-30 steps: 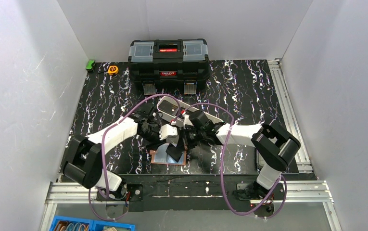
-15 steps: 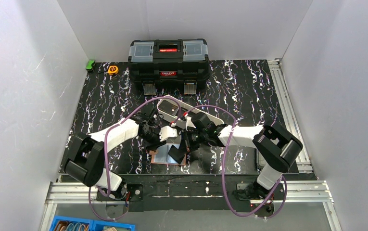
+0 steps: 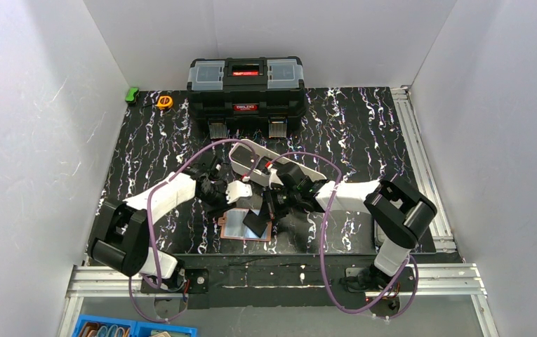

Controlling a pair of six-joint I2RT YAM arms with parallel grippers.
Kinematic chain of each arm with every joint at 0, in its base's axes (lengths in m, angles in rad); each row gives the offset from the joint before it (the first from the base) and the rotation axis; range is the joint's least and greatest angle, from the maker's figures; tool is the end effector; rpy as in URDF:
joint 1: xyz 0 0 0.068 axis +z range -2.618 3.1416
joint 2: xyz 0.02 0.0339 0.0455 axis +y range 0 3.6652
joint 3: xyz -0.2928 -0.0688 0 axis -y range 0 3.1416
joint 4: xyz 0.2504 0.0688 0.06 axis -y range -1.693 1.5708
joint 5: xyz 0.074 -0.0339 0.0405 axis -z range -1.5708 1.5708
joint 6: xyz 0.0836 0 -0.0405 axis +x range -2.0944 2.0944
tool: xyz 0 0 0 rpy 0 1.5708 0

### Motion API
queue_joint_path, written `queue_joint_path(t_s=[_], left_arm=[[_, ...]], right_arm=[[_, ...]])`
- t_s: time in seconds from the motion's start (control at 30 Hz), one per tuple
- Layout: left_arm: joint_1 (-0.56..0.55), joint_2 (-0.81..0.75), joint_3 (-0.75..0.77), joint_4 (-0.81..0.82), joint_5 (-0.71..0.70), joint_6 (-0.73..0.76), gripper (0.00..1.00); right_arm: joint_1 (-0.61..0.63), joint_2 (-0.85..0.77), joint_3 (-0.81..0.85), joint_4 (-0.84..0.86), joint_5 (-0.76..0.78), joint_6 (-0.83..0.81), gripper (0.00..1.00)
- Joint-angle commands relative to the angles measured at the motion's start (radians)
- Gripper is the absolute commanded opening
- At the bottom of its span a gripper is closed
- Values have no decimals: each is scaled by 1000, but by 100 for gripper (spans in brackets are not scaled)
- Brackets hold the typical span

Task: Put the credit cards into the card holder
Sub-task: Insert the credit card into the card holder.

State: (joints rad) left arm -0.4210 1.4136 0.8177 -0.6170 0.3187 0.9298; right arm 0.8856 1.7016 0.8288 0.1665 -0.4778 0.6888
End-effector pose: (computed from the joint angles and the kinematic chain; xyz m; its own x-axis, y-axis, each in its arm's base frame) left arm 0.2346 -0.1338 0.1681 -0.1198 0.8876 -0.4447 0.9771 0.1847 0.1053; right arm 0.2094 0.3169 0.1543 -0.8948 -0.2029 -0.3976 -0.4407 0.5441 0.7140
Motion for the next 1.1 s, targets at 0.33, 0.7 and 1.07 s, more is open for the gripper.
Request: queue_joint_path(t_s=[0.33,0.7,1.07], left_arm=[[1,4,-69,21,20,65,31],[-1,-8,-53,-73,99,78,31],[-10,-7,-47,-116,134,86,31]], right_arm=[[-2,45,37,80,22,43,1],[-2,54,30,96,82,60,1],[32,78,64,78,122,41,1]])
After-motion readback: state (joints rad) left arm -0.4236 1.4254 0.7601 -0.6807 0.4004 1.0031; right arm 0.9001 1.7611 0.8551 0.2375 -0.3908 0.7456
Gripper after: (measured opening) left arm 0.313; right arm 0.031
